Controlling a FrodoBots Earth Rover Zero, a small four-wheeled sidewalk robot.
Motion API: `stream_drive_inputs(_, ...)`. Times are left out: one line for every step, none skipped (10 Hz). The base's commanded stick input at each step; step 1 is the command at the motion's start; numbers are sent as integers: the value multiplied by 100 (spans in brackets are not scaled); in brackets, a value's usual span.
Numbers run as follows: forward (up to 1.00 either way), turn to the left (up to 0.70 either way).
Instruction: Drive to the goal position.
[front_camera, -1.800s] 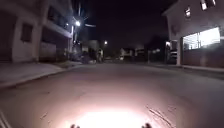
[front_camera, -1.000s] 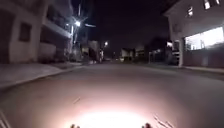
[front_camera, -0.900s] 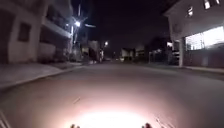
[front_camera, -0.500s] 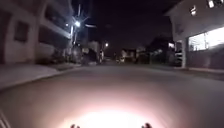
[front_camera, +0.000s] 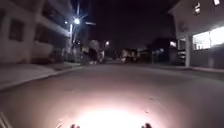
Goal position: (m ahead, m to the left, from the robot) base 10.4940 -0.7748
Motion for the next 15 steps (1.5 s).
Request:
stream_drive_inputs(70,0)
stream_drive_inputs(70,0)
stream_drive_inputs(70,0)
stream_drive_inputs(70,0)
stream_drive_inputs(70,0)
stream_drive_inputs(70,0)
stream_drive_inputs(70,0)
stream_drive_inputs(70,0)
stream_drive_inputs(70,0)
stream_drive_inputs(70,0)
stream_drive_inputs(70,0)
stream_drive_inputs(70,0)
stream_drive_inputs(70,0)
stream_drive_inputs(70,0)
stream_drive_inputs(70,0)
